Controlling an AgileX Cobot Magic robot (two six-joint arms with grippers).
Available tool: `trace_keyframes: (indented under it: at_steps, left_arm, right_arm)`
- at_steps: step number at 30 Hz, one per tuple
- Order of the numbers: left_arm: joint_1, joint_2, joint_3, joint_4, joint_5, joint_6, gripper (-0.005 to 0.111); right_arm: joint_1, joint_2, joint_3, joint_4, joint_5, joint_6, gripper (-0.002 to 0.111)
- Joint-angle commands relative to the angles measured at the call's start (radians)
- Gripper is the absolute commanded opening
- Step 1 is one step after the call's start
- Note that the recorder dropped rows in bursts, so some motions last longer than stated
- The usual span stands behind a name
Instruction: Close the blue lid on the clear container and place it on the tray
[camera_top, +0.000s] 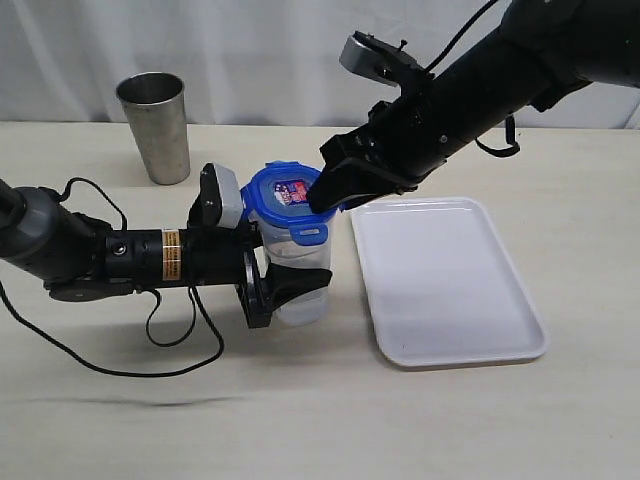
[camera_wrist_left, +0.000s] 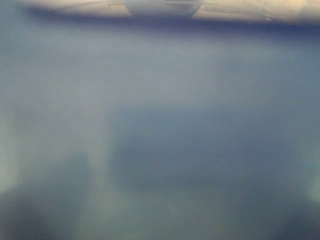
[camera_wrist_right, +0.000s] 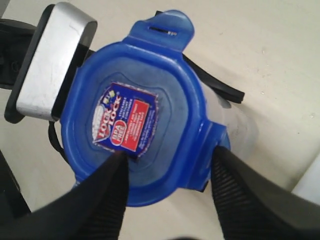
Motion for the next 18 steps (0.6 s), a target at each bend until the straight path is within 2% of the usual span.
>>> trace_keyframes:
  at_steps: [1,8,13,18]
  left_arm:
    - [-0.006,0.003,-0.003,-0.013,0.079,0.018,0.0]
    - [-0.006,0.003,-0.003,-0.013,0.079,0.018,0.0]
    - [-0.006,0.003,-0.003,-0.013,0.077,0.018,0.0]
    - [-0.006,0.003,-0.003,-0.006,0.077,0.018,0.0]
  right_arm:
    - [0.027,0.023,0.016,0.021,0.104,0.016,0.043]
    - [0.039,0.023,0.016,-0.028,0.083,0.051,0.043]
    - [0.112,0.035,0.016,-0.126,0.034,0.109,0.043]
    - [0.13,0.058,0.016,-0.117,0.032,0.12,0.043]
